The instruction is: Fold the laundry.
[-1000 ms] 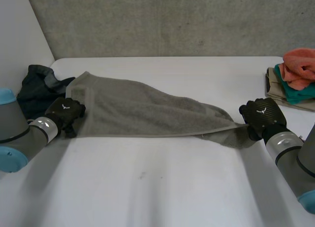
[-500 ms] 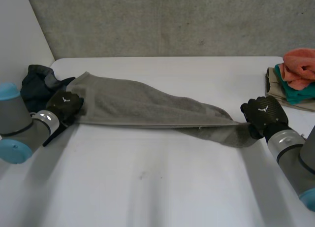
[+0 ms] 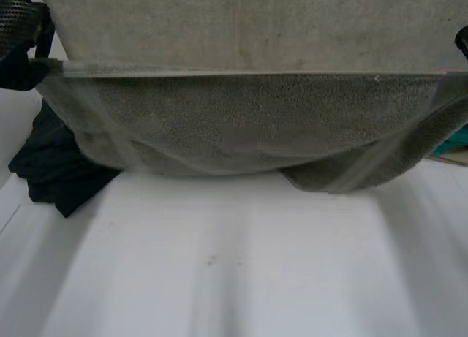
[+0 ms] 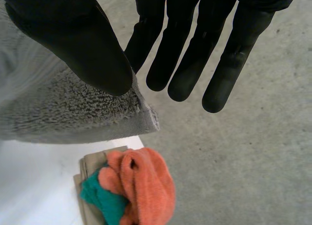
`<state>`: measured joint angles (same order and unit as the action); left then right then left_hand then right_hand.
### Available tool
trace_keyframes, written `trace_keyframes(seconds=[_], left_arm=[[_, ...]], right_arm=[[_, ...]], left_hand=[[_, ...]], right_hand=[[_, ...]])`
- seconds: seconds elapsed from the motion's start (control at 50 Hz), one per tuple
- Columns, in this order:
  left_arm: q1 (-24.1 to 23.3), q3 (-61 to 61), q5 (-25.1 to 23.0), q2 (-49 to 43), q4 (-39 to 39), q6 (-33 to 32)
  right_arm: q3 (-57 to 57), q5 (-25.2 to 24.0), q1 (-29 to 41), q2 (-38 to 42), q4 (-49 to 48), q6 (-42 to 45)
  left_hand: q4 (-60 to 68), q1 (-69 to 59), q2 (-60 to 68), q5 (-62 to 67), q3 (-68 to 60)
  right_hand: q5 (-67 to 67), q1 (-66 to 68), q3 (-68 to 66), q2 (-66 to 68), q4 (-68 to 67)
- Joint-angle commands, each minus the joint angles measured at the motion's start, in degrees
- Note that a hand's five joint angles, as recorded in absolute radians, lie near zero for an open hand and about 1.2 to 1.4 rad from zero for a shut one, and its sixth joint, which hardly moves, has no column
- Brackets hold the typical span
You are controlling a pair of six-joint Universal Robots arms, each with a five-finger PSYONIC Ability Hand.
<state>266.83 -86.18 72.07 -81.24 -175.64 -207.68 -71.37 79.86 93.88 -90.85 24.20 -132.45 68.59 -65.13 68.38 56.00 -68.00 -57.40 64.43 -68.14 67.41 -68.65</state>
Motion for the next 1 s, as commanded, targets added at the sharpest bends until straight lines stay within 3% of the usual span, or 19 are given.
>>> trace_keyframes(seconds=[0.02, 0.12, 0.18, 0.26, 0.32, 0.4, 0.46, 0.5, 0.68, 0.84, 1.0], left_arm=[[-1.6, 1.9, 2.6, -9.6, 0.2, 1.0], [-9.7, 13.1, 9.7, -28.8, -0.7, 0.3], [-11.8, 22.7, 14.3, -37.3, -0.9, -1.0], [-12.6, 33.5, 15.8, -43.6, -3.6, -1.0], [-13.8, 44.0, 15.7, -46.3, -13.7, 0.7], [-14.8, 49.1, 16.9, -46.2, -28.4, 4.7], [-14.4, 51.2, 20.4, -45.8, -35.4, 5.7], [-14.5, 52.5, 22.1, -46.0, -35.6, 5.8], [-14.2, 43.6, 22.7, -45.5, -31.5, 7.8], [-14.8, 26.8, 18.5, -45.4, -31.3, 9.5], [-15.2, 12.8, 17.9, -44.8, -28.0, 7.6]], right_arm=[[2.8, -0.1, 0.0, 10.1, 1.6, 0.5], [7.1, 0.7, 1.9, 19.6, -0.2, 0.7], [11.6, 2.7, 3.3, 25.2, -4.1, -0.4], [17.3, 6.0, 5.1, 29.8, -14.4, -3.6], [20.9, 8.5, 6.3, 31.6, -28.3, -7.4], [22.9, 11.4, 6.8, 31.8, -45.0, -10.8], [23.3, 13.0, 6.8, 31.6, -55.5, -11.4], [23.3, 13.0, 7.0, 31.6, -58.7, -11.4], [19.9, 11.7, 6.9, 32.3, -58.3, -12.1], [10.7, 5.8, 6.2, 34.1, -52.9, -12.1], [1.6, -0.6, 5.9, 37.4, -42.8, -11.3]], left_hand=[[11.4, -14.9, 11.6, 14.0, -12.0], [11.4, -14.9, 11.6, 14.0, -12.0], [11.4, -14.9, 11.6, 14.0, -12.0], [11.4, -14.9, 11.6, 14.0, -12.0], [11.4, -14.9, 11.6, 14.0, -12.0], [11.4, -14.9, 11.6, 14.0, -12.0], [11.4, -14.9, 11.6, 14.0, -12.0], [11.4, -14.9, 11.6, 14.0, -12.0], [11.4, -14.9, 11.6, 14.0, -12.0], [11.4, -14.9, 11.6, 14.0, -12.0], [11.4, -14.9, 11.6, 14.0, -12.0]], right_hand=[[-12.6, 15.6, -11.9, 12.6, -11.3], [-12.6, 15.6, -11.9, 12.6, -11.3], [-12.6, 15.6, -11.9, 12.6, -11.3], [-12.6, 15.6, -11.9, 12.6, -11.3], [-12.6, 15.6, -11.9, 12.6, -11.3], [-12.6, 15.6, -11.9, 12.6, -11.3], [-12.6, 15.6, -11.9, 12.6, -11.3], [-12.6, 15.6, -11.9, 12.6, -11.3], [-12.6, 15.6, -11.9, 12.6, -11.3], [-12.6, 15.6, -11.9, 12.6, -11.3], [-12.6, 15.6, -11.9, 12.6, -11.3]])
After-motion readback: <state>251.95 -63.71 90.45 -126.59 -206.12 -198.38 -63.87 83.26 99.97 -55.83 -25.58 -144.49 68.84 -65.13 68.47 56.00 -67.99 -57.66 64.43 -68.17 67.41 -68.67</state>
